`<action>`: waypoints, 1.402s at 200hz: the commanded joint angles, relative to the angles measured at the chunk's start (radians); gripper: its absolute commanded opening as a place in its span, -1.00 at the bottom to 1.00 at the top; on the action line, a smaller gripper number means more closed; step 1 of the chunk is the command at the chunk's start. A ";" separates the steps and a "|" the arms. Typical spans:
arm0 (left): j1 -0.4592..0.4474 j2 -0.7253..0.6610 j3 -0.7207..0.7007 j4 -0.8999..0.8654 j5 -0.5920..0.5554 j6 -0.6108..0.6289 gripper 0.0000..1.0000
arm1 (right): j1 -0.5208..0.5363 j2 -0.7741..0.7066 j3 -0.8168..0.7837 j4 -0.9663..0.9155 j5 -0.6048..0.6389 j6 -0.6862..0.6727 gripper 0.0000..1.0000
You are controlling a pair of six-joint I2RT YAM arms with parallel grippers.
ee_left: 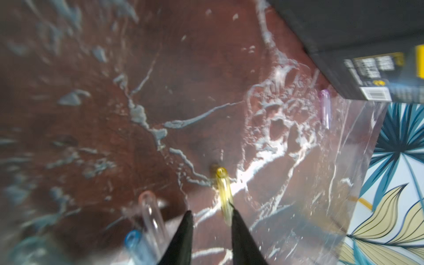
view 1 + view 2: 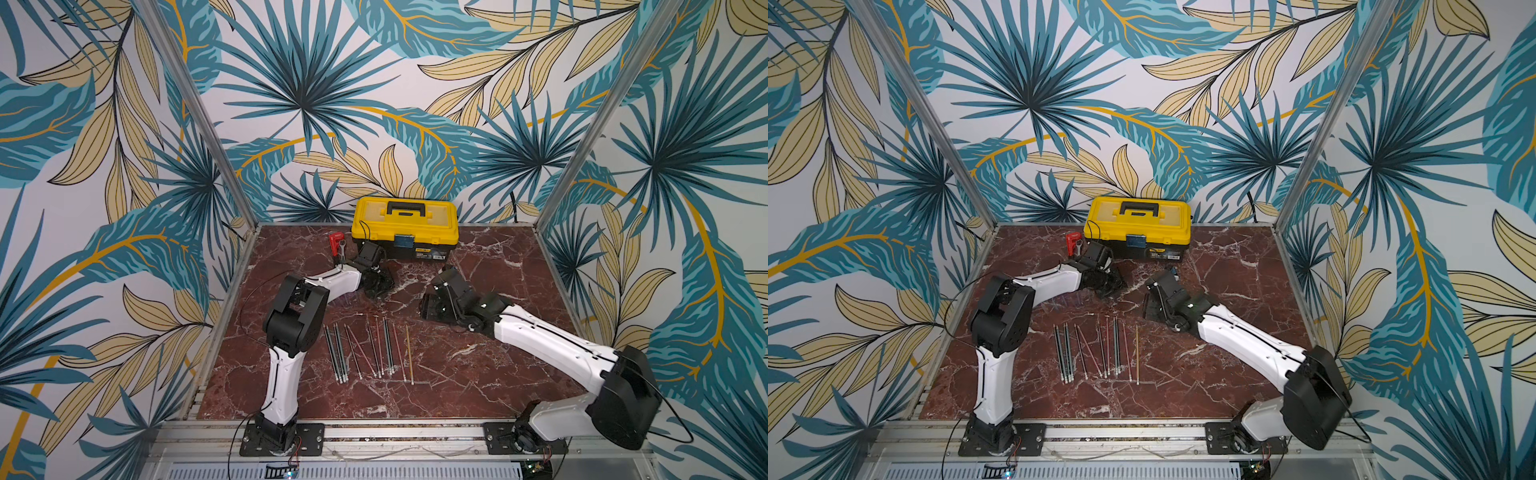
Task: Remove the protective cover of the pencils
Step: Reset both arms
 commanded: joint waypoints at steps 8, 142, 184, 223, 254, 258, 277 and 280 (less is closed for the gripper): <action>0.005 -0.268 -0.047 -0.003 -0.080 0.078 -0.12 | -0.042 -0.143 -0.024 -0.088 0.303 0.006 0.58; 0.280 -1.044 -1.168 0.860 -0.936 0.664 0.63 | -0.419 -0.108 -0.737 1.288 0.475 -0.775 0.99; 0.404 -0.821 -1.218 1.190 -0.891 0.651 0.63 | -0.524 0.107 -0.717 1.468 0.342 -0.757 0.99; 0.449 -0.608 -1.131 1.256 -0.508 0.777 0.64 | -0.625 0.176 -0.697 1.450 0.131 -0.708 0.99; 0.445 -0.522 -1.086 1.278 -0.531 0.784 0.68 | -0.624 0.185 -0.711 1.503 0.124 -0.727 0.99; 0.446 -0.523 -1.085 1.272 -0.530 0.783 0.70 | -0.622 0.178 -0.712 1.490 0.123 -0.726 0.99; 0.447 -0.534 -1.076 1.237 -0.532 0.780 0.99 | -0.619 0.178 -0.731 1.528 0.099 -0.739 0.99; 0.447 -0.535 -1.076 1.234 -0.532 0.780 0.99 | -0.619 0.180 -0.730 1.533 0.095 -0.743 0.99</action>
